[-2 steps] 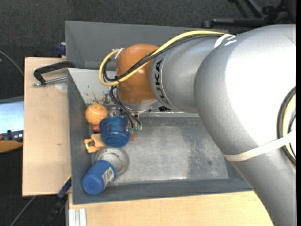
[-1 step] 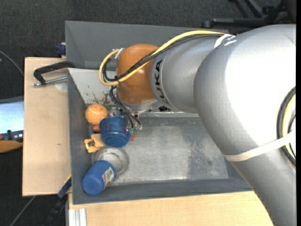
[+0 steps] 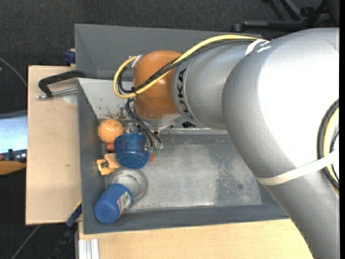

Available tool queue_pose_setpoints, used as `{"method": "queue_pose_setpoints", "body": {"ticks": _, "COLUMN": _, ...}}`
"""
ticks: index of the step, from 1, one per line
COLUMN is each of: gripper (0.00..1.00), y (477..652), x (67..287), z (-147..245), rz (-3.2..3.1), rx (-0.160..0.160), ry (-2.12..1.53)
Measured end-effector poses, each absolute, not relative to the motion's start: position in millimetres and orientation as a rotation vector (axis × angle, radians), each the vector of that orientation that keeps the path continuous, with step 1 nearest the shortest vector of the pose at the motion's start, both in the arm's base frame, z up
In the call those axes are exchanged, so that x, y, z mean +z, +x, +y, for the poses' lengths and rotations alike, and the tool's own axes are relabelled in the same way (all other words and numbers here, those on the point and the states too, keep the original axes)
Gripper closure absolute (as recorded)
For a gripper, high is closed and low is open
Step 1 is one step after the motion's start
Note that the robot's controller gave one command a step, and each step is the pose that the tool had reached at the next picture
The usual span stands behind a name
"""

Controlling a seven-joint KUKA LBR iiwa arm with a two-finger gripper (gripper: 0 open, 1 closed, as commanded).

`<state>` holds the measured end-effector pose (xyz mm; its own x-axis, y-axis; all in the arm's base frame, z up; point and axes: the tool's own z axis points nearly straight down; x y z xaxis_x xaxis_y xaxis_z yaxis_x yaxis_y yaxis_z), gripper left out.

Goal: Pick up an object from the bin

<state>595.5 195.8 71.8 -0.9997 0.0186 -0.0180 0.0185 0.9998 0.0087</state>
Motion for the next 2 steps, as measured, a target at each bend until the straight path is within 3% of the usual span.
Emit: {"method": "queue_pose_setpoints", "body": {"ticks": 2, "gripper": 1.0, "y": 595.5, "x": 71.8, "z": 195.8, "rz": 3.123, "rx": 0.013, "ry": 0.029}}
